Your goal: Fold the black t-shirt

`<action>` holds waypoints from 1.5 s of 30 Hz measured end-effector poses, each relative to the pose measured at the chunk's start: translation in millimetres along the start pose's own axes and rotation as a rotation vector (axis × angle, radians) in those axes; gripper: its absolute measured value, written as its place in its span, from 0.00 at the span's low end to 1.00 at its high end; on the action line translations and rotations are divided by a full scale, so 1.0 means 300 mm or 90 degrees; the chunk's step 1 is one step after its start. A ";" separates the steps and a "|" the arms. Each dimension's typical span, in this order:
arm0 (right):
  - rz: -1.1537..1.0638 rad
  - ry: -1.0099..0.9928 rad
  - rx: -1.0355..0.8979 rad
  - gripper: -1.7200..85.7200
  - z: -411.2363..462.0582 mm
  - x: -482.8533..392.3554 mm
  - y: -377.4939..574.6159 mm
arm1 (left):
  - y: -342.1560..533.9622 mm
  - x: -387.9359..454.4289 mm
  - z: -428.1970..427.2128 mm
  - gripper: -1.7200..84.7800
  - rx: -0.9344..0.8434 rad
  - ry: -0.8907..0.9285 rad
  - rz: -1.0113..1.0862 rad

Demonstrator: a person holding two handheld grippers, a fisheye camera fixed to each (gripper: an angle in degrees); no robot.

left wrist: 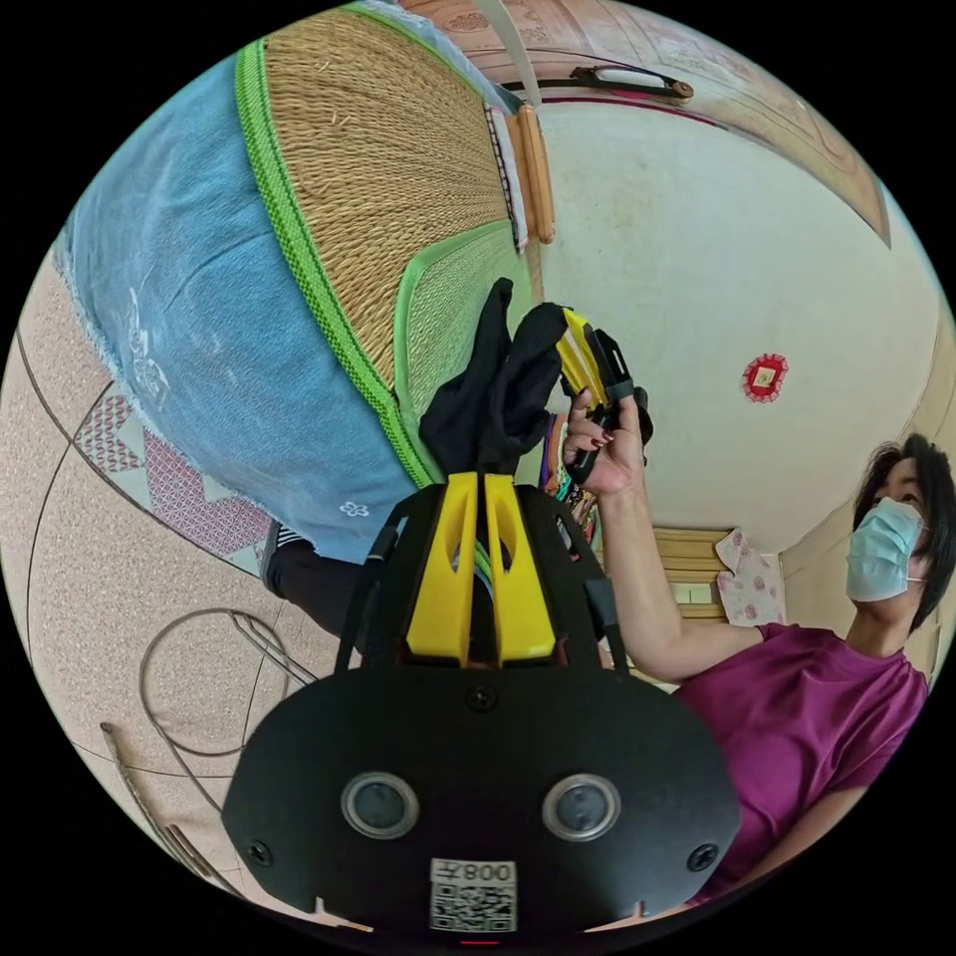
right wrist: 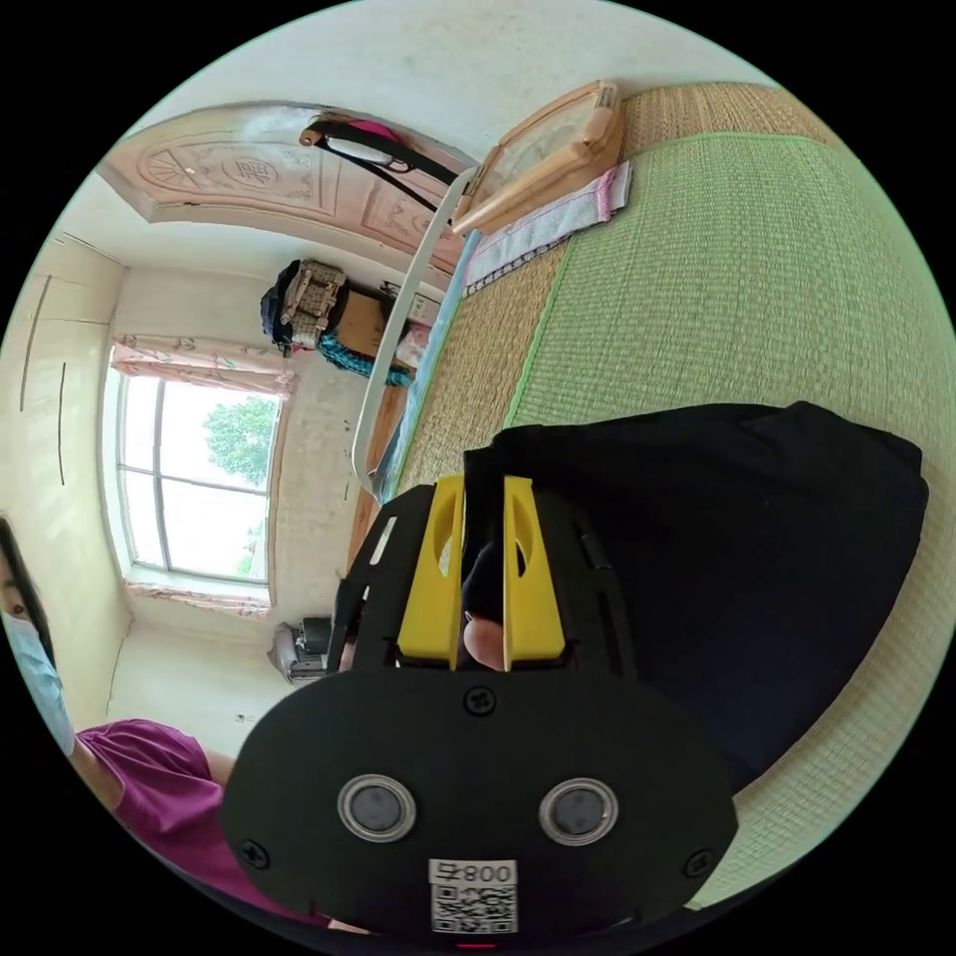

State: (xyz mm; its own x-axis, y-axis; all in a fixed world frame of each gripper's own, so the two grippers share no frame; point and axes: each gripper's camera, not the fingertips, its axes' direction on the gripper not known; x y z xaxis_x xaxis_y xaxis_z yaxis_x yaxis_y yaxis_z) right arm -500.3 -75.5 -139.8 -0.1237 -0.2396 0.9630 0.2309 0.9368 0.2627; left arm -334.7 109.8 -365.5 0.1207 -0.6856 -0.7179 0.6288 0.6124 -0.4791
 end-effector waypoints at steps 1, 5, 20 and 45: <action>-0.003 0.000 -0.002 0.10 -0.003 -0.006 -0.002 | 0.005 0.006 -0.010 0.03 0.001 -0.003 0.001; -0.007 0.005 -0.004 0.10 -0.026 -0.018 -0.007 | 0.026 0.032 -0.034 0.03 -0.003 -0.011 0.008; -0.005 0.077 -0.094 0.05 0.094 -0.051 -0.106 | 0.065 0.213 -0.056 0.03 -0.017 -0.072 0.106; -0.029 0.246 -0.058 0.10 -0.483 -0.217 0.508 | 0.019 0.255 0.119 0.02 -0.048 -0.205 0.137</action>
State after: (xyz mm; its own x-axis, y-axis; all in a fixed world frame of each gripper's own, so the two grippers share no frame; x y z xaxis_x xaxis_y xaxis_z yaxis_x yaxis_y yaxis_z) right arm -317.1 46.0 -153.7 0.2320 -0.3746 0.8977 0.3207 0.9007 0.2930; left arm -294.4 46.8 -405.1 0.4862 -0.6188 -0.6170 0.5056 0.7751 -0.3789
